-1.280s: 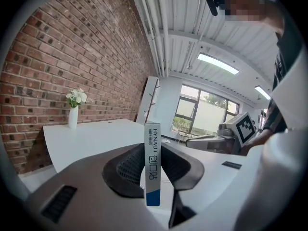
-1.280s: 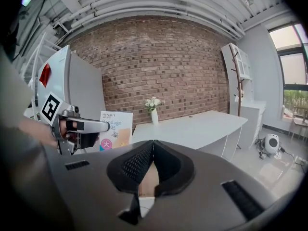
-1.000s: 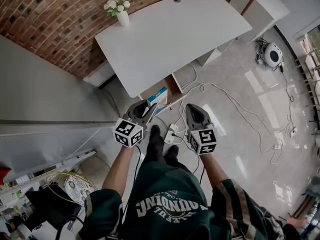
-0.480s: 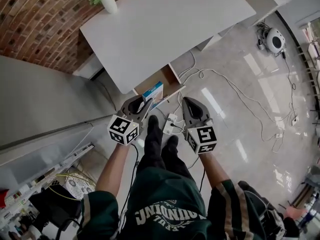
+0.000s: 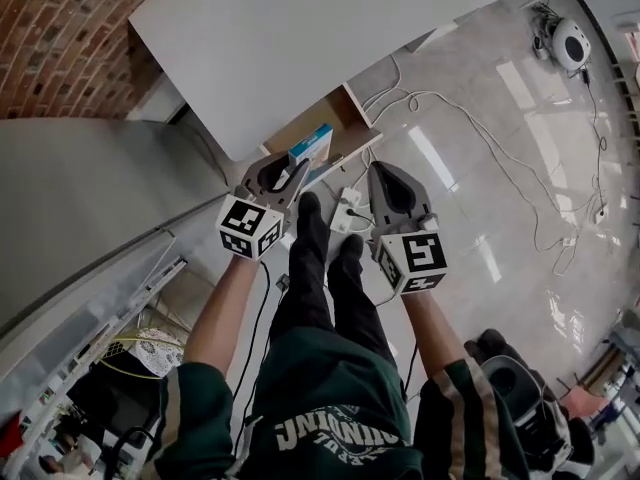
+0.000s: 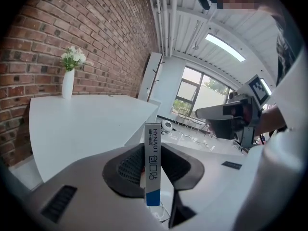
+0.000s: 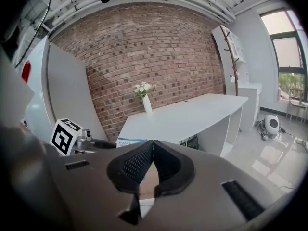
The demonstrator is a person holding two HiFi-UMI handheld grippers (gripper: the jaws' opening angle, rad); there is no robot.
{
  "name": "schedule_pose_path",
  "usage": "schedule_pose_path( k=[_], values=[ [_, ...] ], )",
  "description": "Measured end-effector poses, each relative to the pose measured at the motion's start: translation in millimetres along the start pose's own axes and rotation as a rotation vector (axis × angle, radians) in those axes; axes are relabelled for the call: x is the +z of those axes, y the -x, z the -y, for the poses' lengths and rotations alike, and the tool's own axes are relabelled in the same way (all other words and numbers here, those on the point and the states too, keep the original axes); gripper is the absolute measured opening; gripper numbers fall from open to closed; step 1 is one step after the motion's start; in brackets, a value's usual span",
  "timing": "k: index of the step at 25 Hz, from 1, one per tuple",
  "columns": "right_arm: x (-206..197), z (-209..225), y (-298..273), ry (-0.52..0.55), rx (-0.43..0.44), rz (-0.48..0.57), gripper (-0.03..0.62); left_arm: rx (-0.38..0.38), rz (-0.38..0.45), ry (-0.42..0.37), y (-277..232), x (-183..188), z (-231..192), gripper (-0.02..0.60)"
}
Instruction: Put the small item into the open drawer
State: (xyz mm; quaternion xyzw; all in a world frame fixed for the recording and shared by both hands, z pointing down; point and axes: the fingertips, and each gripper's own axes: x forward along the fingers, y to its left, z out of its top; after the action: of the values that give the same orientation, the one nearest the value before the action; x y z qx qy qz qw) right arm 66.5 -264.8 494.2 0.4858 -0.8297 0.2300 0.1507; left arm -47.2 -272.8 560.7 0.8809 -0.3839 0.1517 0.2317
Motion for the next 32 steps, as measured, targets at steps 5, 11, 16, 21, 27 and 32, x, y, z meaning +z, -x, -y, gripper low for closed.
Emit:
schedule_pose_path(
  k=[5, 11, 16, 21, 27, 32],
  values=[
    [-30.5, 2.7, -4.5, -0.018, -0.011, -0.037, 0.025, -0.005, -0.037, -0.007, -13.5, -25.8, -4.5, 0.101],
    [-51.1, 5.8, -13.3, -0.003, -0.018, -0.047, 0.025, 0.003, -0.061, -0.026, -33.9, -52.4, -19.0, 0.101],
    [-66.0, 12.6, -23.9, -0.053, -0.005, -0.044, 0.025, 0.008, -0.1, -0.063, -52.4, -79.1, -29.9, 0.101],
    [-85.8, 24.8, -31.7, -0.067, -0.015, -0.051, 0.025, -0.015, -0.139, -0.128, -75.4, -104.7, -34.8, 0.101],
    [-114.0, 36.8, -38.3, -0.081, -0.023, -0.068, 0.025, -0.054, -0.188, -0.213, -103.1, -118.5, -41.4, 0.101],
    [-130.9, 52.3, -49.8, -0.099, -0.051, -0.075, 0.025, -0.076, -0.205, -0.245, -126.4, -125.2, -43.3, 0.101]
  ],
)
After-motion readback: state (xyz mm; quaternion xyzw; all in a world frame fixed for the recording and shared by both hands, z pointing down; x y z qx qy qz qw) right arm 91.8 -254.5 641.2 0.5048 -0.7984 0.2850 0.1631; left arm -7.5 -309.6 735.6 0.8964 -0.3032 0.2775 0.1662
